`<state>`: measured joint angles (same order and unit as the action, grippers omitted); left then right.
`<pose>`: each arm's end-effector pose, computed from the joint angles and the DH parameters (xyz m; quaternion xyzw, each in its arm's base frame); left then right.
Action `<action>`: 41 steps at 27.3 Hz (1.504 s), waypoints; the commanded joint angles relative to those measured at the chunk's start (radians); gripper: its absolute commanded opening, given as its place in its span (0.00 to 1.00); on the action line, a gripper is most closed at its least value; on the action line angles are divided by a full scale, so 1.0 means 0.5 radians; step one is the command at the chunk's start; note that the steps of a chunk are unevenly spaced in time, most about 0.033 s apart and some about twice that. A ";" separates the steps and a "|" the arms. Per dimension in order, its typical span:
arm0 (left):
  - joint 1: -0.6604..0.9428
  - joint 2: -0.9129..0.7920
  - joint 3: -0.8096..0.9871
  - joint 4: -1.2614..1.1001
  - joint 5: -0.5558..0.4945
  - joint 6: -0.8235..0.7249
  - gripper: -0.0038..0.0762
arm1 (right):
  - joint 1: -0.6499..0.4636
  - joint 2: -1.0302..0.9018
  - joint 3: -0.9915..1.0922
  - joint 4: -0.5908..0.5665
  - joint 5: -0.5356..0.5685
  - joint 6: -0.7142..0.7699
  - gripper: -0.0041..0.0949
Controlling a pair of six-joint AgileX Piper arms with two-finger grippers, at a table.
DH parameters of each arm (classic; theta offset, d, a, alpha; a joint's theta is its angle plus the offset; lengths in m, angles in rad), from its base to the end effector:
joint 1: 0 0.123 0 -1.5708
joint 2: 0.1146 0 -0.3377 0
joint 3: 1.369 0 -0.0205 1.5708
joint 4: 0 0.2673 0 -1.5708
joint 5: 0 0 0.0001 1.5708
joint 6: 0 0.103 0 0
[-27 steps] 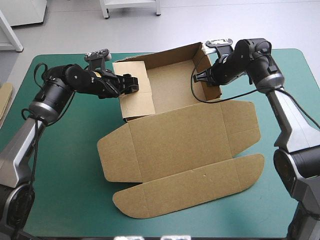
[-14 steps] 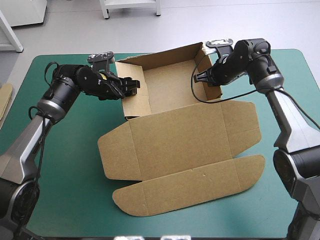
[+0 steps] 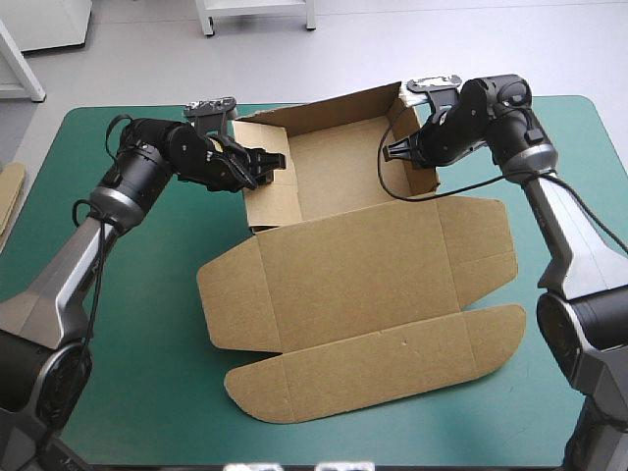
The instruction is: Fold the box
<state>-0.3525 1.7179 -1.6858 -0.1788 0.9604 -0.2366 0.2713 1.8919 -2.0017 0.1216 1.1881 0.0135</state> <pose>0.3858 -0.1579 0.4047 0.0301 0.9412 -0.1766 0.2864 0.4370 0.1336 0.4160 -0.1174 0.9493 0.1004 0.2738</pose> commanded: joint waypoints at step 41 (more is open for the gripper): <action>-0.047 0.289 -0.432 0.394 0.255 -0.093 0.04 | 0.248 0.017 -0.054 -0.280 0.116 0.232 0.04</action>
<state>-0.3647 1.8949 -1.8659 0.0267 1.1302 -0.2892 0.3876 1.9467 -2.0030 -0.0326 1.2405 0.1562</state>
